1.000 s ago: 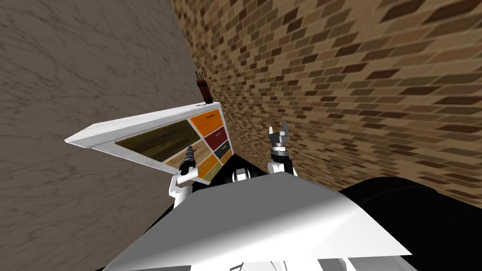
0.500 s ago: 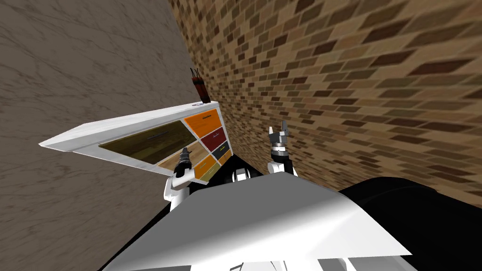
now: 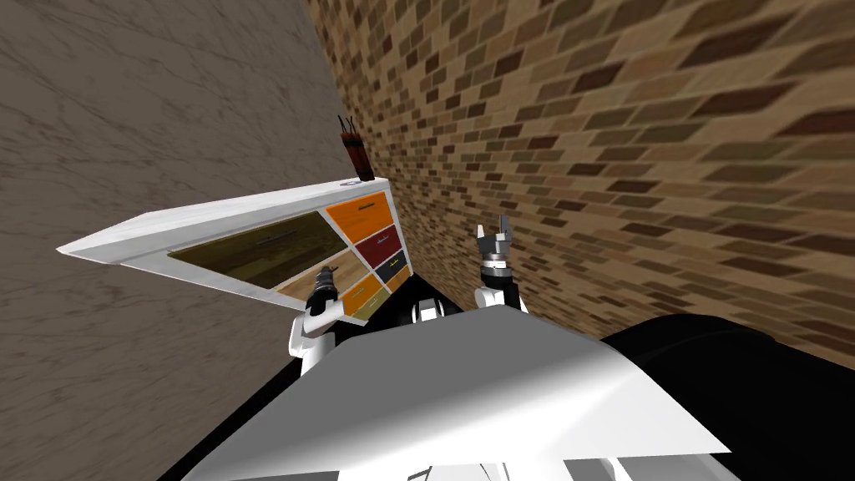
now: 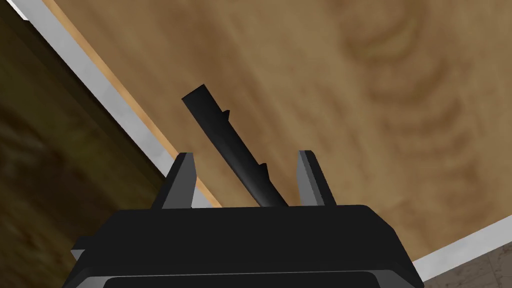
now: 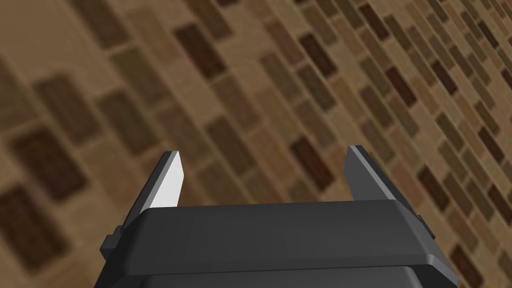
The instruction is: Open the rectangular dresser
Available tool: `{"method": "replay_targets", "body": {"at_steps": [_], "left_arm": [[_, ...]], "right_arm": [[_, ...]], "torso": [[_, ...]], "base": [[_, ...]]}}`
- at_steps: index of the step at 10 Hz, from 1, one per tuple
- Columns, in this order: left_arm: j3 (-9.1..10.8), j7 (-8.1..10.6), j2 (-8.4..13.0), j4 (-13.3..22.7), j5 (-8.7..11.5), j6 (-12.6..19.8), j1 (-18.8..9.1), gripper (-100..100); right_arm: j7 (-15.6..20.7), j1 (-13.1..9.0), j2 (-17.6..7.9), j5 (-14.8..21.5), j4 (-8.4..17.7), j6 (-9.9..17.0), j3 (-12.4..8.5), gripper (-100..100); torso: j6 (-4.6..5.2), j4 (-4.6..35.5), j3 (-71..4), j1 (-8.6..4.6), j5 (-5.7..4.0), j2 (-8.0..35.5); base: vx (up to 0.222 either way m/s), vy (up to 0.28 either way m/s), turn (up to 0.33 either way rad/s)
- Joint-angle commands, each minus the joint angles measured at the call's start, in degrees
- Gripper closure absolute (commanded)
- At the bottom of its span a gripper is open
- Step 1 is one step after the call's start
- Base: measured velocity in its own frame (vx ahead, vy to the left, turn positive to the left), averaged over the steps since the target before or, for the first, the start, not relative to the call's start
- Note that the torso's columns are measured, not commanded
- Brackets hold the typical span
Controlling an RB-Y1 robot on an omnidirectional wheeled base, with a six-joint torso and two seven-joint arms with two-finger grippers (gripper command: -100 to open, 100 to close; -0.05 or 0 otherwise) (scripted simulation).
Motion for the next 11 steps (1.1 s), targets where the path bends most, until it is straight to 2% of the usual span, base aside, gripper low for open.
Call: {"method": "replay_targets", "body": {"at_steps": [1,8,9,11], "left_arm": [[-0.19,-0.13,-0.1,-1.1,-0.1,0.8,0.3,100],[-0.79,-0.35,-1.0,-3.6,-0.3,2.1,1.4,100],[-0.70,-0.23,-0.8,-5.6,0.0,4.6,1.4,-100],[-0.69,-0.28,-0.7,-7.8,0.2,7.1,1.4,-100]], "right_arm": [[0.0,0.0,0.0,0.0,0.0,0.0,0.0,0],[0.0,0.0,0.0,0.0,0.0,0.0,0.0,0],[0.0,0.0,0.0,0.0,0.0,0.0,0.0,0],[0.0,0.0,0.0,0.0,0.0,0.0,0.0,0]], "torso": [[0.10,0.1,0.1,-0.45,-0.17,0.3],[0.03,0.1,0.1,-0.53,-0.24,0.2],[0.06,0.1,0.1,-0.55,-0.28,0.3],[0.00,0.0,-0.1,0.15,-0.04,-0.1]], "base": [[-0.125,-0.098,-0.009],[-0.129,-0.115,0.002],[-0.081,-0.052,-0.069],[-0.011,0.047,-0.063]]}}
